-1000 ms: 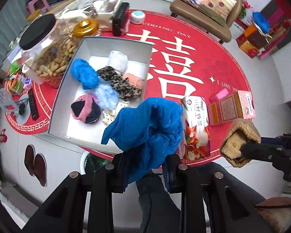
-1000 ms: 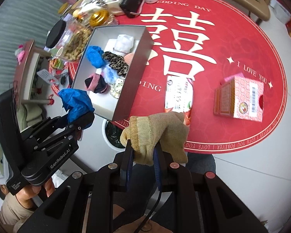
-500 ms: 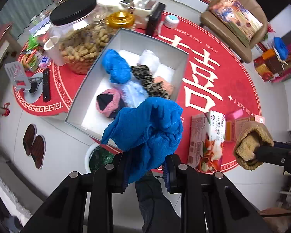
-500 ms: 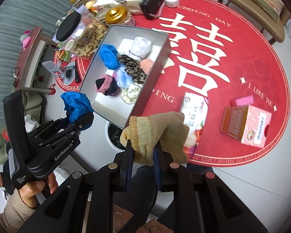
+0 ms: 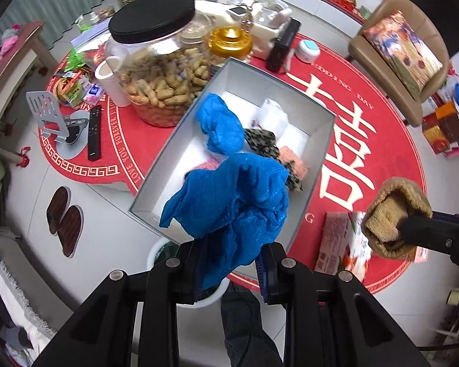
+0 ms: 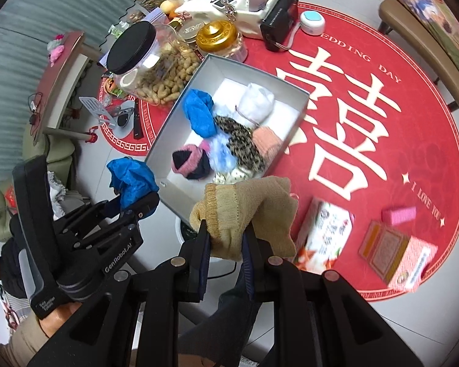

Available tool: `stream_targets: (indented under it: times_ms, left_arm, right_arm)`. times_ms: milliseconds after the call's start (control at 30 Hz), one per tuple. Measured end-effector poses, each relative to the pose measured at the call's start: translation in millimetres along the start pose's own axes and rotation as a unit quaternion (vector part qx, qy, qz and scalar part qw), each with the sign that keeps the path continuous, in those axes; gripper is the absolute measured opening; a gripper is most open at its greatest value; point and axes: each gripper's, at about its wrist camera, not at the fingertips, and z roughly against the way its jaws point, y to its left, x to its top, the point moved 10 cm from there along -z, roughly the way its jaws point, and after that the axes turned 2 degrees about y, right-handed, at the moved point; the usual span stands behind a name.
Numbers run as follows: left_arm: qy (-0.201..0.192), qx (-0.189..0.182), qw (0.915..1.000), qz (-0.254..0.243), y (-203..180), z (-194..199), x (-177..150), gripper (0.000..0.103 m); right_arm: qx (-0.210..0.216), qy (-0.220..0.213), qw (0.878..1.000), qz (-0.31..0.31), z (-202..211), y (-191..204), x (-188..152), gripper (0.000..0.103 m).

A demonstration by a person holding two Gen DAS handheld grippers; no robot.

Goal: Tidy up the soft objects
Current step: 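Lift the beige glove and blue glove and carry them toward the white box, then lower the beige glove and blue glove over the white box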

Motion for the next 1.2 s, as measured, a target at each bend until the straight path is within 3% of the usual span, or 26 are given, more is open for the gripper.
stream_targets:
  times_ms: [633, 1200]
  left_arm:
    - [0.016, 0.032, 0.9974, 0.062, 15, -38, 39, 0.029]
    - [0.028, 0.040, 0.9962, 0.073, 18, -53, 53, 0.029]
  right_arm:
    - [-0.007, -0.001, 1.000, -0.020, -31, -8, 70, 0.021]
    - [-0.016, 0.012, 1.000, -0.022, -49, -14, 85, 0.021]
